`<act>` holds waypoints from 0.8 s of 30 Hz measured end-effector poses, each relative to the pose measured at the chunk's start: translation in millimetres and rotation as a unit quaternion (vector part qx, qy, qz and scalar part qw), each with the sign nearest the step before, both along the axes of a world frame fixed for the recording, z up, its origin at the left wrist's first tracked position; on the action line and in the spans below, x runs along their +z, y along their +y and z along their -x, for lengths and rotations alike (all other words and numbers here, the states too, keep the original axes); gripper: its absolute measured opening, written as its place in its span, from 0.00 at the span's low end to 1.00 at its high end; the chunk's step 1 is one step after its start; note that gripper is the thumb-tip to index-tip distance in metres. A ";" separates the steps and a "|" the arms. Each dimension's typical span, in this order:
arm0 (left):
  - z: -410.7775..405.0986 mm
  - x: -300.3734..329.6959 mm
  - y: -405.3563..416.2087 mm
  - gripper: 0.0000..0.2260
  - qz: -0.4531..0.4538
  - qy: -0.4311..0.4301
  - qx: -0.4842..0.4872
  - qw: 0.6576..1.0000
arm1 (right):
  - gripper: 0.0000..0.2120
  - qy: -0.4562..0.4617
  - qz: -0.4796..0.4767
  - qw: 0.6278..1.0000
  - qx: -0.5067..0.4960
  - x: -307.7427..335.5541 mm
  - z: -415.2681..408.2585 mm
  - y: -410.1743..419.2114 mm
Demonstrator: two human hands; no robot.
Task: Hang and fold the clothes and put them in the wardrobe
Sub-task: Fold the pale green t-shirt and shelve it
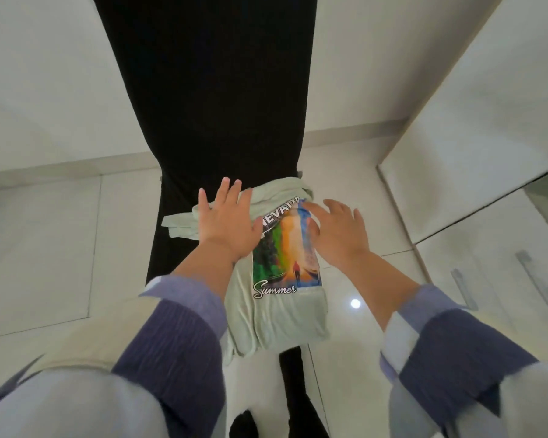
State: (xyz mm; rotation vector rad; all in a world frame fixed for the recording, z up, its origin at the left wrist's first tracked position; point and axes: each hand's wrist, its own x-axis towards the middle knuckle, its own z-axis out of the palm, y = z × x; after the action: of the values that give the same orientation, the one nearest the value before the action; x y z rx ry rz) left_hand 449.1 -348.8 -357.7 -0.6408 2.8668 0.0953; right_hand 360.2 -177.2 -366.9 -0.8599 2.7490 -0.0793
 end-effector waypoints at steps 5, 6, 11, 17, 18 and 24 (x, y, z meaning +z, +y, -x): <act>62.3 -84.4 -33.2 0.27 -0.006 -0.002 -0.008 1.000 | 0.20 -0.003 0.061 0.998 0.006 -82.6 73.5 -42.6; 72.3 -100.8 -37.5 0.26 -0.006 0.000 -0.019 1.000 | 0.21 -0.010 0.076 0.997 0.005 -97.5 86.7 -49.2; 108.5 -162.5 -42.7 0.29 0.000 0.048 -0.020 0.999 | 0.33 -0.024 0.134 0.991 0.005 -156.9 140.0 -74.5; 116.0 -186.0 -29.9 0.16 0.027 0.070 -0.007 0.997 | 0.27 -0.046 0.117 0.992 0.002 -186.1 150.1 -83.4; 115.2 -186.0 -29.0 0.13 0.032 0.072 -0.011 0.997 | 0.24 -0.046 0.113 0.993 -0.003 -183.5 149.1 -82.0; 104.3 -162.2 -17.5 0.13 -0.002 0.068 0.007 0.998 | 0.10 -0.085 0.107 0.990 -0.042 -165.1 115.6 -64.6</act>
State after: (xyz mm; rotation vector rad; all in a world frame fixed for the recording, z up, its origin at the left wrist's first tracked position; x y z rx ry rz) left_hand 344.8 -366.4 -519.9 -0.6793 2.9908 0.1523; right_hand 244.7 -241.8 -531.9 -0.7505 2.6465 -0.4499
